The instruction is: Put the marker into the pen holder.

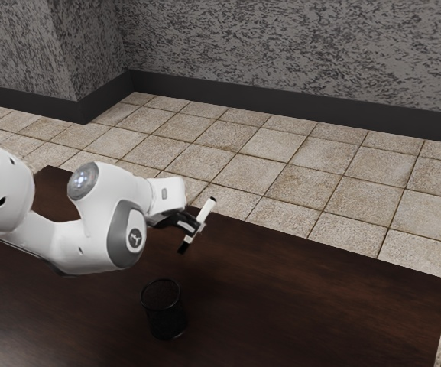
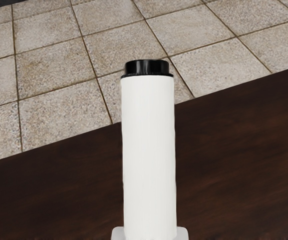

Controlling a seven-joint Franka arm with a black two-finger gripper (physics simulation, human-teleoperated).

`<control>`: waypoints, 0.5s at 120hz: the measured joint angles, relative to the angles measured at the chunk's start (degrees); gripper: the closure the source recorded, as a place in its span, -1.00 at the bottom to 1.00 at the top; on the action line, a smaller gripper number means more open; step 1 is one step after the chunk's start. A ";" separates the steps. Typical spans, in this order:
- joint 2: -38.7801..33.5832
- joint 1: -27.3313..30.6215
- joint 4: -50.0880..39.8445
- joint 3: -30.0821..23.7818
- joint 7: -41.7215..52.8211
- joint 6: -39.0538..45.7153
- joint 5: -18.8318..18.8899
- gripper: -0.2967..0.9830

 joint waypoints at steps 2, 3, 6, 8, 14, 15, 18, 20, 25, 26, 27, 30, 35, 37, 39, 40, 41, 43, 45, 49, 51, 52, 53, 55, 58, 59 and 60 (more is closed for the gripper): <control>-0.90 -0.10 -1.06 0.00 0.09 -0.16 -0.06 0.69; -1.36 -0.16 -1.68 0.00 0.14 -0.23 -0.11 0.69; -2.78 -0.37 -3.69 0.03 0.28 -0.39 -0.43 0.69; -3.70 -0.46 -4.97 -0.01 0.36 -0.47 -0.64 0.69; -6.48 -0.81 -8.87 0.00 0.61 -0.68 -1.72 0.69; -6.79 -0.82 -9.33 0.00 0.65 -0.71 -1.90 0.69; -7.48 -0.69 -10.33 -0.01 0.76 -0.79 -2.37 0.69; -7.77 -0.52 -10.78 -0.02 0.84 -0.84 -2.64 0.69; -8.20 -0.13 -11.44 -0.04 1.01 -0.95 -3.19 0.69; -8.25 -0.08 -11.51 -0.04 1.04 -0.97 -3.28 0.69; -8.30 -0.05 -11.56 -0.04 1.08 -0.99 -3.36 0.69; -8.40 -0.03 -11.65 -0.05 1.17 -1.04 -3.57 0.69; -8.70 -0.16 -11.59 -0.05 1.32 -1.11 -3.82 0.69; -8.97 -0.27 -11.56 -0.05 1.38 -1.14 -3.90 0.69; -9.27 -0.39 -11.56 -0.05 1.44 -1.16 -3.99 0.69; -9.40 -0.46 -11.56 -0.05 1.47 -1.18 -4.04 0.69; -9.61 -0.55 -11.58 -0.05 1.49 -1.19 -4.12 0.69; -10.06 -0.79 -11.62 -0.06 1.55 -1.23 -4.27 0.69; -10.65 -1.14 -11.69 -0.08 1.60 -1.27 -4.43 0.69; -12.23 -2.04 -11.95 -0.11 1.70 -1.39 -4.74 0.69; -13.06 -2.49 -12.20 -0.12 1.74 -1.45 -4.89 0.69; -13.43 -2.68 -12.32 -0.12 1.77 -1.48 -4.96 0.69; -13.76 -2.86 -12.47 -0.13 1.79 -1.51 -5.02 0.69; -14.30 -3.17 -12.70 -0.13 1.83 -1.58 -5.14 0.69; -14.87 -3.50 -12.96 -0.14 1.90 -1.72 -5.30 0.69; -15.02 -3.60 -13.03 -0.14 1.92 -1.76 -5.35 0.69; -15.14 -3.69 -13.09 -0.14 1.94 -1.81 -5.39 0.69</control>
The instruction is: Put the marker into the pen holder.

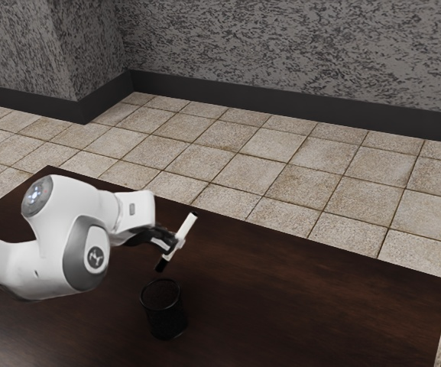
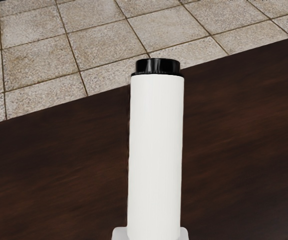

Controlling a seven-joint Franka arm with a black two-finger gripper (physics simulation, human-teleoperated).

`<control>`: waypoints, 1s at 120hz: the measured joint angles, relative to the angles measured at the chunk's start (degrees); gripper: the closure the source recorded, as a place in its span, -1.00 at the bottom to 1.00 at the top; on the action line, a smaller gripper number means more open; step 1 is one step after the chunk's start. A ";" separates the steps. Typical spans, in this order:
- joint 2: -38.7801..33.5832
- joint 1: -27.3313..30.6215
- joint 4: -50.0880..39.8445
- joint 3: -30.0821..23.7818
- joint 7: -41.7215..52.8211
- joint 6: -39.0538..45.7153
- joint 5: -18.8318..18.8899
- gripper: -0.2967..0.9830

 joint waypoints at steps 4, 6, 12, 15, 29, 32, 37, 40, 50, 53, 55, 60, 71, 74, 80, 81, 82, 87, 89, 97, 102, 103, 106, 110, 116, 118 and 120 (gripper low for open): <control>-0.38 -0.49 -0.62 -0.02 0.08 -0.19 -0.46 0.69; -0.52 -0.77 -1.15 -0.04 0.12 -0.27 -0.75 0.69; -0.92 -1.46 -2.43 -0.06 0.23 -0.59 -1.50 0.69; -1.10 -1.71 -2.80 -0.07 0.28 -0.74 -1.79 0.69; -1.47 -2.14 -3.38 -0.06 0.48 -1.28 -2.58 0.69; -1.49 -2.16 -3.43 -0.07 0.52 -1.36 -2.67 0.69; -1.51 -2.17 -3.54 -0.07 0.58 -1.60 -2.79 0.69; -1.51 -2.18 -3.74 -0.06 0.61 -1.74 -2.84 0.69; -1.28 -2.19 -4.28 -0.05 0.71 -2.11 -2.97 0.69; -1.19 -2.18 -4.34 -0.07 0.74 -2.20 -3.00 0.69; -1.13 -2.17 -4.36 -0.07 0.76 -2.25 -3.01 0.69; -0.87 -2.18 -4.38 -0.06 0.80 -2.36 -3.03 0.69; -0.61 -2.19 -4.30 -0.08 0.86 -2.56 -3.00 0.59; -0.60 -2.21 -4.26 -0.08 0.84 -2.67 -2.94 0.50; -0.63 -2.25 -4.22 -0.08 0.75 -2.90 -2.82 0.35; -0.63 -2.25 -4.22 -0.08 0.74 -2.93 -2.80 0.32; -0.63 -2.25 -4.22 -0.08 0.73 -2.97 -2.79 0.30; -0.63 -2.26 -4.21 -0.08 0.66 -3.11 -2.72 0.20; -0.61 -2.26 -4.20 -0.08 0.64 -3.16 -2.69 0.17; -0.57 -2.30 -4.17 -0.08 0.55 -3.32 -2.60 0.04; -0.59 -2.26 -4.09 -0.05 0.50 -3.54 -2.57 -0.05; -0.62 -2.22 -4.02 -0.04 0.49 -3.66 -2.56 -0.07; -0.79 -1.94 -3.79 0.00 0.47 -4.12 -2.54 -0.11; -1.49 -1.11 -3.51 0.11 0.55 -5.20 -2.50 -0.17; -2.75 0.94 -2.70 0.25 0.79 -7.91 -2.17 -0.24; -3.10 1.77 -1.94 0.28 0.86 -9.09 -1.69 -0.26; -3.38 2.54 -1.05 0.33 0.91 -10.40 -1.04 -0.28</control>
